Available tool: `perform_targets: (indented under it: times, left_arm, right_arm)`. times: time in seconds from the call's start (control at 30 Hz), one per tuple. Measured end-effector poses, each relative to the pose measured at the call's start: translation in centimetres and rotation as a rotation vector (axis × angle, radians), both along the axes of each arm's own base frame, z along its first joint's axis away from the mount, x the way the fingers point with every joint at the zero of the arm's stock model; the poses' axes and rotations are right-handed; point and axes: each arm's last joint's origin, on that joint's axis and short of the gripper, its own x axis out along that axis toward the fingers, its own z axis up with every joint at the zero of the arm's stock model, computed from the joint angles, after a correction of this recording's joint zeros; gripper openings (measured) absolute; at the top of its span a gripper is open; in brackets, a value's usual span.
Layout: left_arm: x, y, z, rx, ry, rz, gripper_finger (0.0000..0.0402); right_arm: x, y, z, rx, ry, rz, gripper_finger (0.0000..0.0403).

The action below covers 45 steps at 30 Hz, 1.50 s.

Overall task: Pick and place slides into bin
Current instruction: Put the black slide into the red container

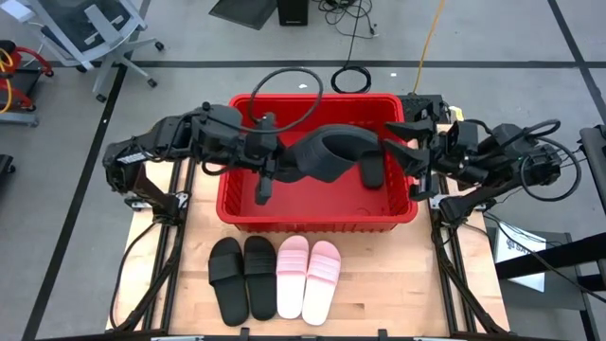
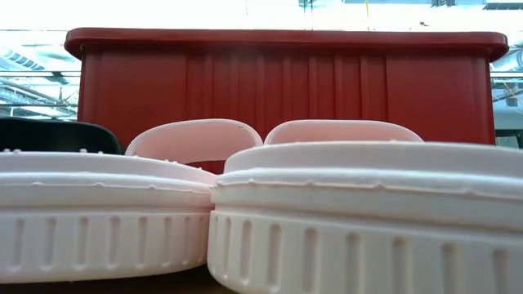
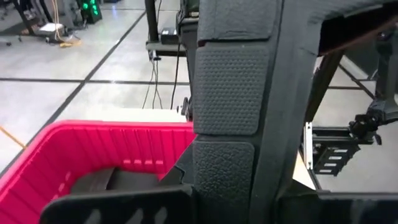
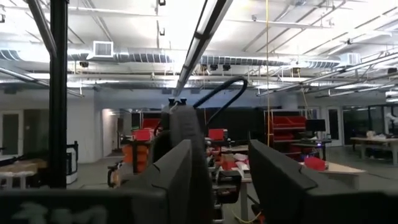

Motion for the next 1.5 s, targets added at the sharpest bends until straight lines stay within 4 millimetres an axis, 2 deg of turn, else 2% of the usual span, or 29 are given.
perform_targets:
  times: [0.2, 0.4, 0.6, 0.73, 0.9, 1.03, 1.13, 1.33, 1.5]
  left_arm:
    - [-1.9, 0.4, 0.4, 0.021, 0.035, 0.019, 0.0074]
    - [-3.1, 0.7, 0.5, 0.034, 0.069, 0.032, 0.0052]
    - [-3.8, 0.8, 0.8, 0.051, 0.059, 0.028, 0.0054]
    - [-4.0, 0.9, 0.9, 0.057, 0.061, 0.028, 0.0074]
    - [-4.0, 0.9, 0.8, 0.075, 0.065, 0.023, 0.0067]
    - [-4.0, 0.9, 0.8, 0.080, 0.068, 0.022, 0.0051]
    - [-4.1, 0.9, 0.8, 0.093, 0.072, 0.017, 0.0052]
    - [-4.0, 1.1, 0.8, 0.099, 0.073, 0.021, 0.0070]
    - [-4.1, 1.3, 0.7, 0.096, 0.085, 0.030, 0.0057]
  right_arm:
    - [0.5, 0.0, 0.3, 0.001, 0.041, -0.076, 0.0206]
    - [1.2, 0.0, 2.4, -0.047, 0.150, -0.144, 0.0244]
    - [2.8, 0.3, 3.7, -0.076, 0.366, -0.211, 0.0260]
    - [3.3, 0.7, 5.3, -0.076, 0.398, -0.194, 0.0263]
    - [2.8, 1.4, 6.9, -0.057, 0.397, -0.151, 0.0263]
    - [2.4, 1.8, 6.9, -0.016, 0.444, -0.111, 0.0263]
    - [2.8, 2.2, 6.3, 0.013, 0.483, -0.016, 0.0263]
    - [4.5, 3.5, 5.1, 0.015, 0.547, 0.179, 0.0263]
    - [6.3, 4.2, 4.6, -0.016, 0.543, 0.208, 0.0263]
